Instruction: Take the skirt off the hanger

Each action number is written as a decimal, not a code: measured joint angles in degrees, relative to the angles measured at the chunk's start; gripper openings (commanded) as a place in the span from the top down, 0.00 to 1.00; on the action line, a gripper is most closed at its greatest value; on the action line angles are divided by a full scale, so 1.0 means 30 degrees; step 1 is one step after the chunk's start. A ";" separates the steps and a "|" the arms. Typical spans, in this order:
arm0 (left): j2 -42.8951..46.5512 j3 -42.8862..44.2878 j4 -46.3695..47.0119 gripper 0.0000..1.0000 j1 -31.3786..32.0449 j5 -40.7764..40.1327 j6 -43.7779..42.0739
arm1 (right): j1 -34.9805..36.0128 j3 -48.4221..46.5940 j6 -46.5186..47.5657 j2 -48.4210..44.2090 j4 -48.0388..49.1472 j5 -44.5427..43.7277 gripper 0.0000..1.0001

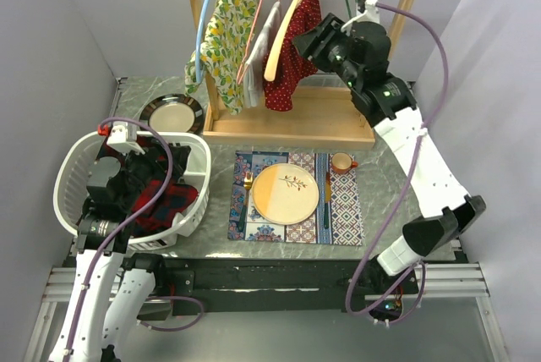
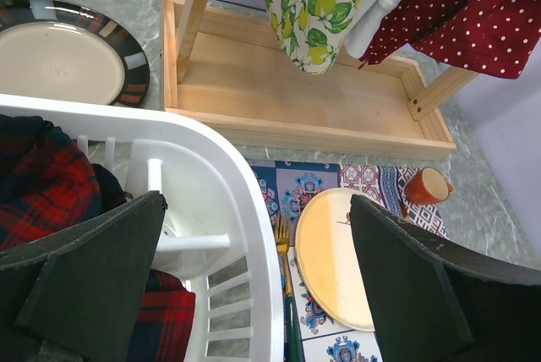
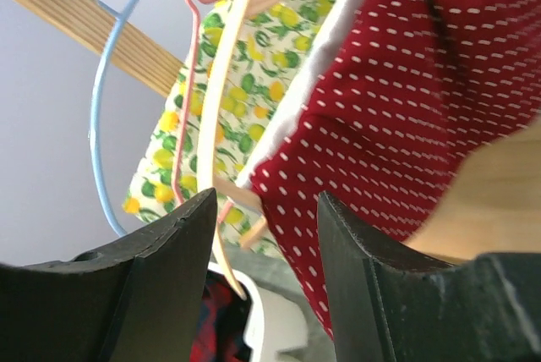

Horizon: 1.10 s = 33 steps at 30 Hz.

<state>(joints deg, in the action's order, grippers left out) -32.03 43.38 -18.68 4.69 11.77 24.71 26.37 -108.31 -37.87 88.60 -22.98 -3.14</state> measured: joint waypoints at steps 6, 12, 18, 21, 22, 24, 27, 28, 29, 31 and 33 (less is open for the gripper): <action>0.0000 -0.0007 0.0000 0.03 0.0000 0.0007 0.0000 | 0.0168 -0.0073 -0.0750 0.0984 0.1945 0.0444 0.40; 0.0109 -0.0022 0.0007 0.03 0.0000 0.0015 -0.0007 | 0.0168 -0.0794 -0.1129 0.2718 0.3177 0.1413 0.44; 0.0117 -0.0022 0.0087 0.03 0.0007 -0.0007 -0.0015 | 0.0219 -0.2280 -0.1093 0.4532 0.3657 0.2302 0.66; 0.0117 -0.0022 0.0131 0.03 0.0000 -0.0007 -0.0022 | 0.0219 -0.2382 -0.1100 0.4663 0.3825 0.2484 0.47; 0.0117 -0.0022 0.0131 0.03 0.0007 -0.0007 -0.0022 | 0.0219 -0.2382 -0.1144 0.4663 0.4000 0.2528 0.46; 0.0138 -0.0022 0.0131 0.03 0.0007 -0.0007 -0.0022 | 0.0219 -0.2397 -0.1122 0.4663 0.4488 0.2623 0.46; 0.0189 -0.0022 0.0131 0.03 0.0007 -0.0007 -0.0022 | 0.0219 -0.2397 -0.1180 0.4663 0.4852 0.2710 0.49; 0.0197 -0.0029 0.0131 0.03 0.0007 -0.0007 -0.0022 | 0.0219 -0.2397 -0.1188 0.4663 0.4896 0.2718 0.49; 0.0233 -0.0029 0.0138 0.03 0.0007 -0.0007 -0.0022 | 0.0219 -0.2397 -0.1188 0.4663 0.4954 0.2769 0.49; 0.0255 -0.0029 0.0153 0.03 0.0007 -0.0007 -0.0022 | 0.0219 -0.2397 -0.1217 0.4685 0.4976 0.2871 0.57; 0.0233 -0.0029 0.0138 0.03 0.0007 -0.0007 -0.0022 | 0.0219 -0.2426 -0.1195 0.4772 0.5158 0.2951 0.65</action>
<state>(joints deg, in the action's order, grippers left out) -31.33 43.29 -18.26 4.71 11.75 24.64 27.03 -115.59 -41.45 102.91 -7.51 5.72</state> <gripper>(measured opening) 0.968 0.470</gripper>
